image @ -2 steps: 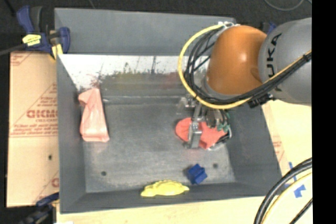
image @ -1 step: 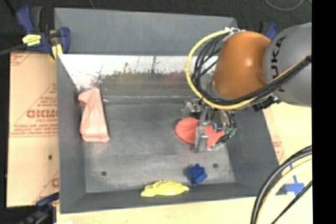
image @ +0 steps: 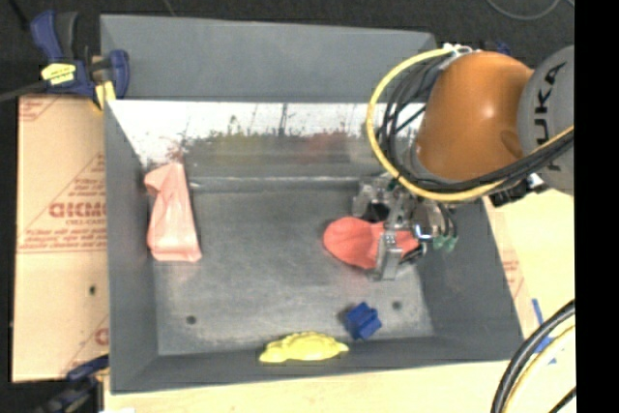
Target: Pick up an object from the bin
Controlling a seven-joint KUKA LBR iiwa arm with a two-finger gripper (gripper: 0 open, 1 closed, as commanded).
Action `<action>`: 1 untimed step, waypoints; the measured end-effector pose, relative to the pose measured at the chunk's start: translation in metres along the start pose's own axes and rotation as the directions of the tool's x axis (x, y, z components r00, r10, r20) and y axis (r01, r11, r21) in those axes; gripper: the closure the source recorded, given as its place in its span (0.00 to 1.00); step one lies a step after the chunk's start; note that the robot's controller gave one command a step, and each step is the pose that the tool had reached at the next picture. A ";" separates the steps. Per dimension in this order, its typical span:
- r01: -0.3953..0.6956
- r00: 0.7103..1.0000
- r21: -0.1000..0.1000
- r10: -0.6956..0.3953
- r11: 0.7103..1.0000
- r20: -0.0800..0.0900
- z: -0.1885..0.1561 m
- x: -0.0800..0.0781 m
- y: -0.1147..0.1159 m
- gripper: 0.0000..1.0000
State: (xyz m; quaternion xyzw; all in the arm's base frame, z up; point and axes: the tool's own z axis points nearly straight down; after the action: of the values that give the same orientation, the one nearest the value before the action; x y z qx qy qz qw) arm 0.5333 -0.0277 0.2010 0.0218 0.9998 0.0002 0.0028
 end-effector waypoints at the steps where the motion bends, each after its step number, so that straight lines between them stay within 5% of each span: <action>1: -0.096 0.995 0.001 0.096 0.995 0.001 0.019 -0.001 -0.022 0.00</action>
Offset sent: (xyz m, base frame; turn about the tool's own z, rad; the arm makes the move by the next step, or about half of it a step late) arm 0.0164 -0.0228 -0.0901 0.0331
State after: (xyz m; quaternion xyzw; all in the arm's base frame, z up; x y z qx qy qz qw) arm 0.5337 -0.0499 0.1819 0.0700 0.9975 -0.0001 0.0032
